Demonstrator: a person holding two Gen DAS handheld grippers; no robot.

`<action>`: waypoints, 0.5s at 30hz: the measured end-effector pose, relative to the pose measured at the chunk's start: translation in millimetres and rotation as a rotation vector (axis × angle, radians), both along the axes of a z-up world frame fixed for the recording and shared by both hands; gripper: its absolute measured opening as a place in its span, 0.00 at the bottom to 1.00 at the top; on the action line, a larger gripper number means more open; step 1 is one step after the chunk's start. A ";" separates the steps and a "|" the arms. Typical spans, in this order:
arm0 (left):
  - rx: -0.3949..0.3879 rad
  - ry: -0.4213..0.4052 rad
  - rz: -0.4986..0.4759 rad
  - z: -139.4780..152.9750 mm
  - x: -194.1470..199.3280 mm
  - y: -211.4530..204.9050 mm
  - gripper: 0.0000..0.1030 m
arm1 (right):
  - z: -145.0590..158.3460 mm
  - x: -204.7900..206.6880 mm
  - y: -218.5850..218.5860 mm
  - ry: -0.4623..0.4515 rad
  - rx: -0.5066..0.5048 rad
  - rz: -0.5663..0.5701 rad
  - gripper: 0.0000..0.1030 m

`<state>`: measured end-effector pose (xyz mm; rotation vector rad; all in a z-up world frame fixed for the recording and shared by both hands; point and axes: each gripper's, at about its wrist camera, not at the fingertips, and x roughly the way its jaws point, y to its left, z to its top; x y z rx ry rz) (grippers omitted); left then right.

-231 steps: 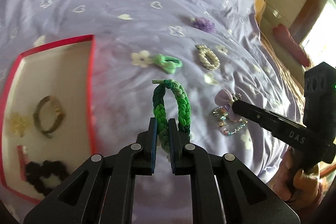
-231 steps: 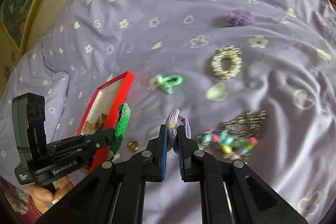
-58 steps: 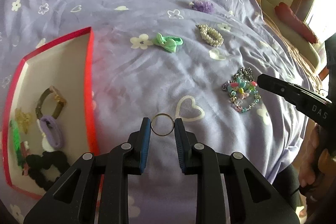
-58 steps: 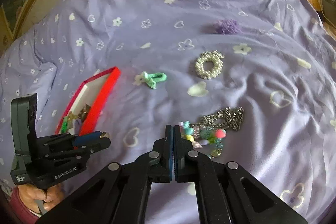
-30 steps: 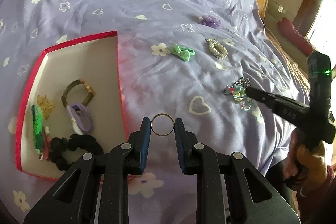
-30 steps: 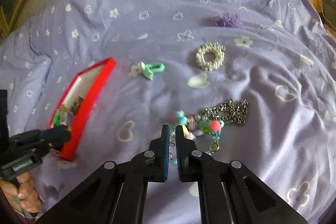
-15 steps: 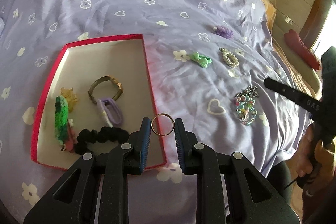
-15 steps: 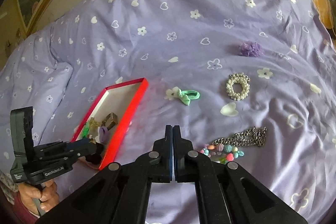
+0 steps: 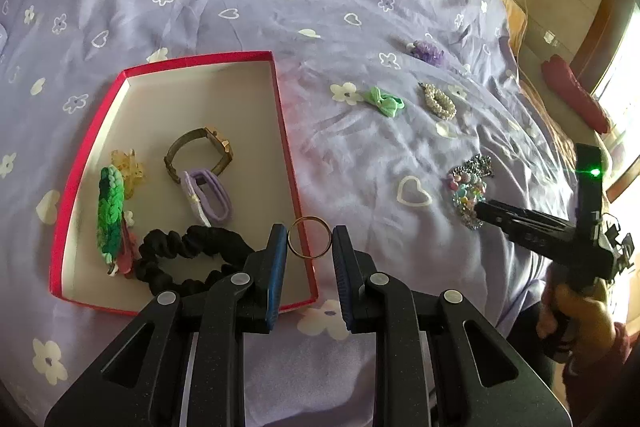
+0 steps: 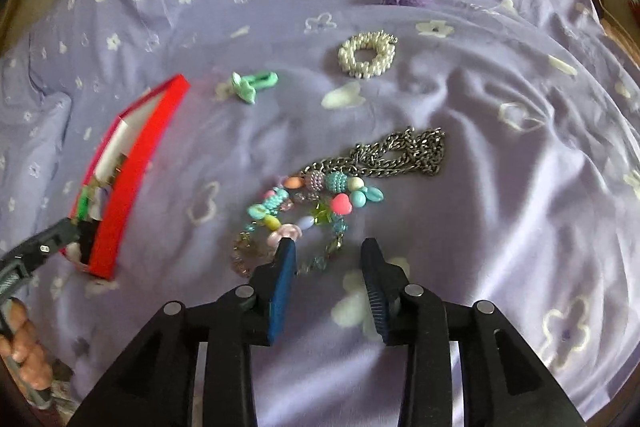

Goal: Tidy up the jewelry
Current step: 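Grasp the gold ring with the left tool while the right tool grasps the pastel beaded bracelet, then carry the ring and beaded bracelet into the red box and release both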

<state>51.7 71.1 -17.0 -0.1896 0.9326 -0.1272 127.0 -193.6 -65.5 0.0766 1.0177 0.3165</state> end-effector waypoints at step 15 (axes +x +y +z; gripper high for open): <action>-0.011 -0.018 0.019 5.8 -3.4 9.4 0.20 | 86.2 -19.7 17.4 -0.208 0.236 0.100 0.07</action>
